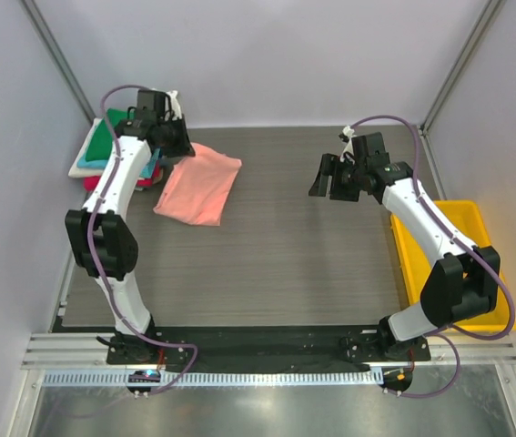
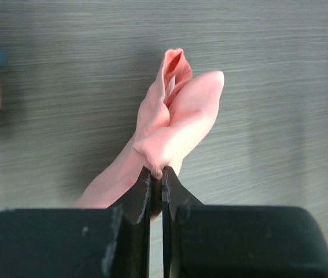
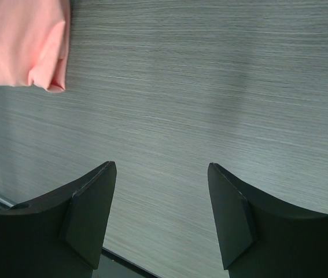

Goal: Fold and stack the t-shirts
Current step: Neatly place the folded tshirt to the corner

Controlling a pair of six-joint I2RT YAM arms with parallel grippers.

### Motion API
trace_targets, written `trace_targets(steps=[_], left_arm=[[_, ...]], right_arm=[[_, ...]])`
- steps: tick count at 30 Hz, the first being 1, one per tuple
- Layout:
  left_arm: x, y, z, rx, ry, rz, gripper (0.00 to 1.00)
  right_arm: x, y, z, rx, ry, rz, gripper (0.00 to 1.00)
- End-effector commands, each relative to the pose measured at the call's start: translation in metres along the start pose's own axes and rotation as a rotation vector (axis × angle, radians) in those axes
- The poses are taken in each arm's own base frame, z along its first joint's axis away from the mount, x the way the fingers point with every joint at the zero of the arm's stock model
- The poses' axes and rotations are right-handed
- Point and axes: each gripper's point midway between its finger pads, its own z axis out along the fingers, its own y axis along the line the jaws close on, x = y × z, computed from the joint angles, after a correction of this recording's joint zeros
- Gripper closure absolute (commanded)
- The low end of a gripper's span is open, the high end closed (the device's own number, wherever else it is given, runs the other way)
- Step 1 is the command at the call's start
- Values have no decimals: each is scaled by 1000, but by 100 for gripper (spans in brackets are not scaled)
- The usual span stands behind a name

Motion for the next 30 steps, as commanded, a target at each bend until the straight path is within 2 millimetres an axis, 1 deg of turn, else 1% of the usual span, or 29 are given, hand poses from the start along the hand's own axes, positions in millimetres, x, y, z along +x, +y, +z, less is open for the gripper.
trace_targets(steps=[1, 2, 4, 5, 6, 9, 10, 11, 14, 19, 20, 23, 25, 26, 30], left_arm=[[-35, 3, -64, -53, -126, 127, 100], [-48, 7, -77, -63, -164, 125, 100], [-59, 9, -95, -63, -191, 136, 100], [-71, 13, -107, -74, -229, 135, 100], [-76, 13, -117, -75, -248, 141, 100], [-95, 17, -141, -74, -322, 148, 100], [-99, 15, -145, -65, -336, 150, 100], [-107, 25, -155, -79, -365, 137, 100], [-120, 31, -169, -83, -415, 129, 100], [-141, 28, -191, -41, -505, 131, 100], [-147, 28, -199, -43, -535, 138, 100], [-157, 31, -213, -49, -577, 138, 100], [-160, 34, -218, -38, -586, 127, 100], [-163, 33, -223, -37, -602, 130, 100], [-171, 32, -231, -28, -637, 133, 100]], right_arm=[[-12, 12, -13, -43, -62, -17, 30], [-12, 12, -13, -43, -64, -17, 30], [-11, 11, -12, -43, -60, -17, 30], [-11, 12, -12, -47, -61, -17, 30], [-11, 12, -12, -47, -61, -17, 30], [-11, 13, -13, -49, -61, -18, 30], [-11, 12, -13, -49, -62, -19, 30], [-11, 13, -13, -51, -64, -19, 30], [-11, 13, -13, -53, -63, -20, 30], [-7, 11, -8, -49, -50, -13, 30], [-8, 11, -9, -50, -53, -14, 30], [-8, 11, -8, -50, -55, -13, 30], [-7, 10, -7, -50, -51, -14, 30], [-7, 10, -6, -51, -49, -12, 30], [-2, 9, -2, -54, -37, -6, 30]])
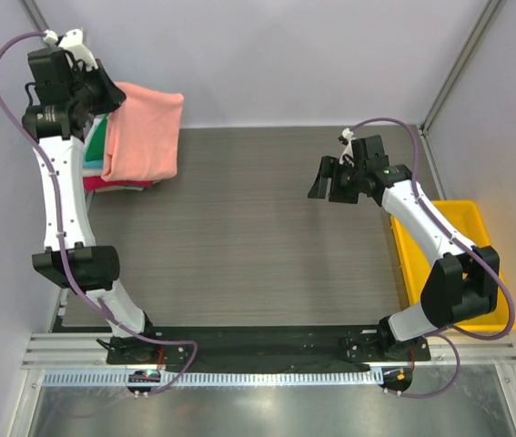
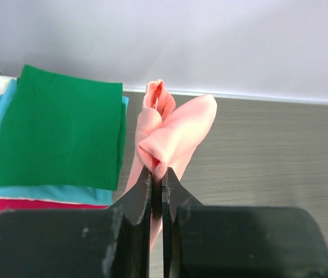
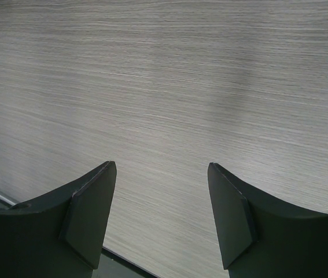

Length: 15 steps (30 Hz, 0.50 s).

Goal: Fold and stack the t-shirts
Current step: Neatly place the folded tshirt to the corner

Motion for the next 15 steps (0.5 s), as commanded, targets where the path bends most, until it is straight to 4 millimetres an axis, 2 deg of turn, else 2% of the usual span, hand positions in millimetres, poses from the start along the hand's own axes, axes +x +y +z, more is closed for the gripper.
trace_targets(steps=[1, 5, 15], left_arm=[[-51, -16, -27, 52, -169, 37, 100], [-63, -14, -29, 45, -208, 49, 100], [-76, 3, -5, 44, -238, 56, 100]], right_arm=[[-8, 10, -6, -41, -44, -9, 30], [-6, 9, -5, -43, -39, -5, 30], [-2, 8, 1, -50, -25, 4, 30]])
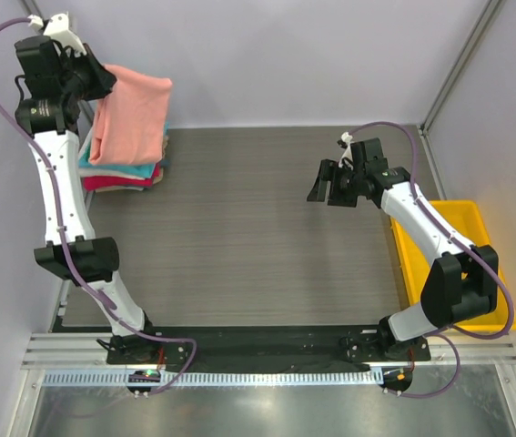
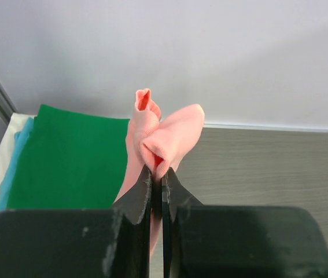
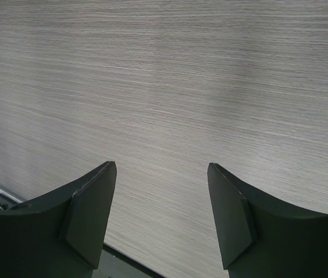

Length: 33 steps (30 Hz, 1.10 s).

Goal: Fold and stack the t-shirts
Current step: Neatly place the folded tshirt to the corner

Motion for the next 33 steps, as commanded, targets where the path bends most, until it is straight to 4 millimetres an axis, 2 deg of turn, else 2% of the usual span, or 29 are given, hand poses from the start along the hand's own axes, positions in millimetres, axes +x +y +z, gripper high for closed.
trace_targets(steps=[1, 8, 9, 10, 16, 31, 33], left_arm=[[-36, -2, 1, 40, -118, 37, 100], [-29, 14, 16, 24, -102, 44, 100], [-25, 19, 23, 21, -91, 39, 100], [-29, 21, 23, 23, -101, 41, 100], [-20, 45, 49, 30, -84, 21, 100], [-33, 106, 99, -130, -234, -4, 100], [-28, 114, 107, -160, -242, -31, 100]], right_arm=[[-11, 9, -4, -38, -45, -13, 30], [-7, 6, 1, -30, -31, -4, 30], [-7, 5, 2, -30, -29, -4, 30], [-5, 5, 3, -30, -25, -2, 30], [-2, 3, 7, -26, -12, 4, 30], [7, -11, 31, 10, 47, 24, 30], [6, -11, 32, 11, 49, 25, 30]])
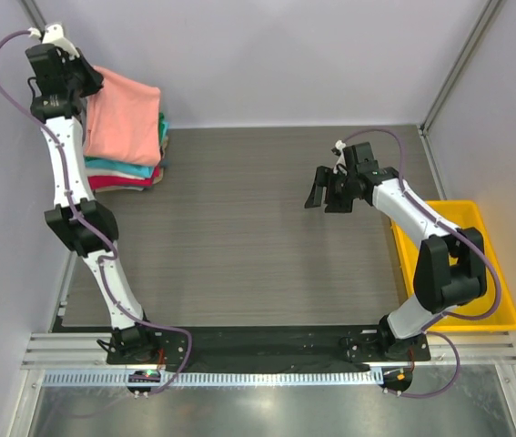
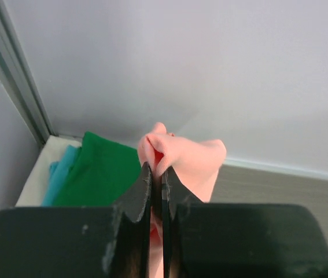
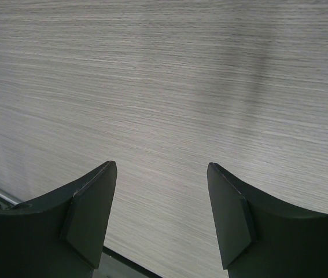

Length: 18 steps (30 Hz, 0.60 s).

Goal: Fold and stack the t-shirts
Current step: Neatly place the folded tshirt to the corner

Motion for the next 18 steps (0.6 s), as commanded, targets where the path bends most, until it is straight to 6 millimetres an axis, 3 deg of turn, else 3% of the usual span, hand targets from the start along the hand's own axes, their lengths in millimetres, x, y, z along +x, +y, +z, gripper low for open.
trace_targets(steps=[1, 3, 5, 9, 18], left_arm=[[-61, 11, -1, -72, -240, 8, 99], [-56, 19, 7, -109, -254, 7, 98], [-65, 25, 12, -160, -315, 35, 97], [-63, 25, 26, -165, -343, 48, 94], [-22, 39, 68, -183, -312, 104, 86]], right_arm=[[-11, 4, 4, -14, -27, -7, 30], [-11, 3, 6, -13, -23, -4, 31], [-11, 3, 8, -14, -17, -5, 31], [-10, 3, 10, -17, -8, 0, 31], [-8, 2, 16, -17, 8, 5, 31]])
